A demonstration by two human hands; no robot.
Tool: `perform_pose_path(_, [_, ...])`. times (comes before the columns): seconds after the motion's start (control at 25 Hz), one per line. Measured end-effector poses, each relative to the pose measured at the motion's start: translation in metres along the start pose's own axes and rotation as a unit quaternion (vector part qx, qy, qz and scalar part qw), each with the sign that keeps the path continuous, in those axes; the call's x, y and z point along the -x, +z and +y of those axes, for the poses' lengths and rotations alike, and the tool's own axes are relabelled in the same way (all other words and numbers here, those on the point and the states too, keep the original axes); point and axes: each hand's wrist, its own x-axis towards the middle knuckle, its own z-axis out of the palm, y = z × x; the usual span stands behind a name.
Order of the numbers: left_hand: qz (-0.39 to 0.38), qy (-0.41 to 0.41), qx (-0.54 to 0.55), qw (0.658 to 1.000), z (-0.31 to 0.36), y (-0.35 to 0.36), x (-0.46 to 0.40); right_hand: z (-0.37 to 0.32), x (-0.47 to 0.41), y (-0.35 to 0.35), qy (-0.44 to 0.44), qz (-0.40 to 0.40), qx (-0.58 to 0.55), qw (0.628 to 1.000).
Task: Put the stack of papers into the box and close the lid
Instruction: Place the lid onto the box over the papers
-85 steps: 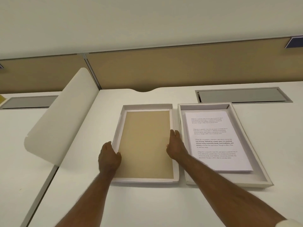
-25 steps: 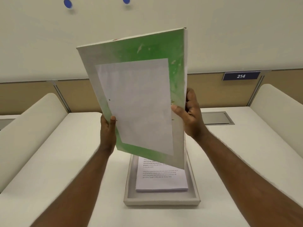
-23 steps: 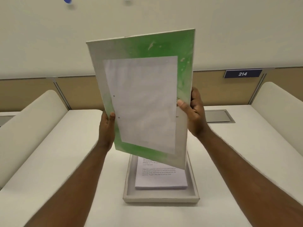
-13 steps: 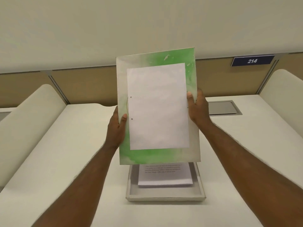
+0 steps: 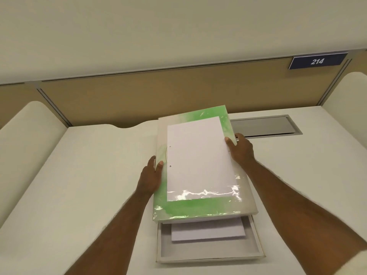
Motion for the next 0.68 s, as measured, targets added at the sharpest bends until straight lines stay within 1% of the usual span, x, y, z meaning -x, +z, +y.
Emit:
perform_pose_path(0.08, [-0.013,-0.021,-0.013,1.000,-0.007,0.007,0.000,0.012,0.002,0.006,0.014,-0.013,0.017,1.000])
perform_pose_path(0.28, [-0.032,-0.043,-0.040,0.998,-0.022,0.020,0.010,0.030,0.013,0.012,0.028,-0.042,0.054,0.997])
perform_pose_path(0.48, [-0.039,-0.031,-0.075,0.996,-0.024,0.019,0.025,0.033,0.032,0.005,0.032,-0.055,0.081,0.995])
perform_pose_path(0.68, [-0.056,-0.008,-0.119,0.991,-0.025,0.015,0.048,0.038,0.063,0.000,0.026,-0.064,0.147,0.987])
